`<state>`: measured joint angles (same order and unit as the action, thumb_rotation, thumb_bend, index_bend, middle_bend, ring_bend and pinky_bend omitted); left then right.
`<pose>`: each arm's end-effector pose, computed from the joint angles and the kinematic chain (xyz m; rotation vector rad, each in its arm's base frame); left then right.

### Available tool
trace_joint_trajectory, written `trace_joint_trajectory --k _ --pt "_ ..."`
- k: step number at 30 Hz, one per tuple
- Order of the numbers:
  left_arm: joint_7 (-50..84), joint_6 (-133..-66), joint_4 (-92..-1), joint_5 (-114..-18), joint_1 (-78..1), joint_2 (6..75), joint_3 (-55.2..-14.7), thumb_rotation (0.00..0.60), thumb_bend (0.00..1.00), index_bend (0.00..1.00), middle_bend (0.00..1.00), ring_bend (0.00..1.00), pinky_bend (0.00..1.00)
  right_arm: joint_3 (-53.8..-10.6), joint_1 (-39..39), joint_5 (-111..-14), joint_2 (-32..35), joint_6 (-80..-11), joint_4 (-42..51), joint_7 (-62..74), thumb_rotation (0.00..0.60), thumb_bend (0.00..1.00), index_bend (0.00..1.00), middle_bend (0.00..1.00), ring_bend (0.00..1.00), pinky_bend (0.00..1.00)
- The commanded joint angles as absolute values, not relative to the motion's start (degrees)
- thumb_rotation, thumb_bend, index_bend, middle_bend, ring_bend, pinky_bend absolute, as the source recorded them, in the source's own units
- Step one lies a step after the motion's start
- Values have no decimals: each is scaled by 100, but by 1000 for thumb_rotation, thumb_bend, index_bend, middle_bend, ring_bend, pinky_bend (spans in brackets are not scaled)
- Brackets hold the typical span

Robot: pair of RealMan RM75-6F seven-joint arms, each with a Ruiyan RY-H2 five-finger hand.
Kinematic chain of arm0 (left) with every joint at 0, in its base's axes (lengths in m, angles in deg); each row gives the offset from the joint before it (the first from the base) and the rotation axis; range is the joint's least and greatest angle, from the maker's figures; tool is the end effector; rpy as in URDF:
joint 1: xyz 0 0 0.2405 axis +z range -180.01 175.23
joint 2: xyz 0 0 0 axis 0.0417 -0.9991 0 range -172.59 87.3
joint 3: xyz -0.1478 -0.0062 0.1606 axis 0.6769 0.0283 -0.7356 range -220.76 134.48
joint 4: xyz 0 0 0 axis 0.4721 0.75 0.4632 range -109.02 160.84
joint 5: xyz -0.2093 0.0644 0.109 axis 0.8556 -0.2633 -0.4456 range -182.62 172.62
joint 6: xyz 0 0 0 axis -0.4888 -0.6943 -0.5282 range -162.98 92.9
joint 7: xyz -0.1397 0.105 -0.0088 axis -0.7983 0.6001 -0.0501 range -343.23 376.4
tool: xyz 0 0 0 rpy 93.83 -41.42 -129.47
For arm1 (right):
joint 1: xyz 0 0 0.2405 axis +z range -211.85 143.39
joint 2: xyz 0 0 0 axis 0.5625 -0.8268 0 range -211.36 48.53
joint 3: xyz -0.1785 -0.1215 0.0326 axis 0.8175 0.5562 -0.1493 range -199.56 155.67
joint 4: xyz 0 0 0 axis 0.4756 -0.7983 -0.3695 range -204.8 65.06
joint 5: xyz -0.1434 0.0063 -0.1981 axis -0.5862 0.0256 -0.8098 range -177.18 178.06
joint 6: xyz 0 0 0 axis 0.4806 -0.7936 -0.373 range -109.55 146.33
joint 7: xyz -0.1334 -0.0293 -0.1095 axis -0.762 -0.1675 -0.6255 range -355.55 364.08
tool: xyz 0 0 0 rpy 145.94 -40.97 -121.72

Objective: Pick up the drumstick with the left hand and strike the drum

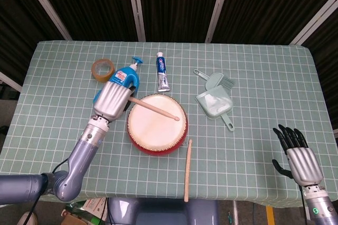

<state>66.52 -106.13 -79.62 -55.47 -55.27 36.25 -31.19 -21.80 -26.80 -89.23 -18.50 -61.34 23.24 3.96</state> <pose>-0.0227 0.3461 0.0067 -1.7983 -0.5139 -0.8655 -0.2828 -0.2099 0.0879 1.5523 -0.9423 0.8643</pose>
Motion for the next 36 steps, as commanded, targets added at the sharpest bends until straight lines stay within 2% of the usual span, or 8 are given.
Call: trace_joint_trajectory --k 1,3,5,19,23,26,32,36 --pt "7277 -10280 -7629 -5296 -5477 3712 -3727 600 674 780 996 1000 987 -2182 -2680 -8921 -1853 -6134 2328 406 600 353 0 0 0 0" --pt "7938 -10161 -7634 -4980 -5603 3602 -3968 600 669 781 996 1000 987 -2182 -2680 -8921 -1856 -6134 2331 414 600 354 0 0 0 0" --pt "8166 -10202 -7739 -4873 -5703 3514 -3923 600 667 781 995 1000 987 -2178 -2684 -8928 -1858 -6140 2333 423 600 353 0 0 0 0" --pt "6576 -11302 -9066 -5095 -5639 2808 -2176 600 665 780 994 1000 987 -2187 -2696 -8930 -1848 -6169 2338 433 600 353 0 0 0 0" --pt "6146 -11586 -9007 -5402 -5548 2874 -1991 600 664 780 994 1000 987 -2188 -2697 -8928 -1841 -6169 2335 421 600 354 0 0 0 0" --pt "5776 -11674 -8765 -5853 -5413 2969 -2128 600 665 780 994 1000 987 -2195 -2693 -8922 -1838 -6166 2338 404 600 353 0 0 0 0" --pt "5386 -11564 -7813 -5995 -4908 3605 -3072 600 665 780 994 1000 987 -2197 -2699 -8907 -1830 -6166 2346 387 600 354 0 0 0 0" --pt "6702 -10800 -7429 -5067 -4956 3498 -3784 600 662 780 993 1000 988 -2198 -2703 -8899 -1842 -6166 2352 413 600 354 0 0 0 0"
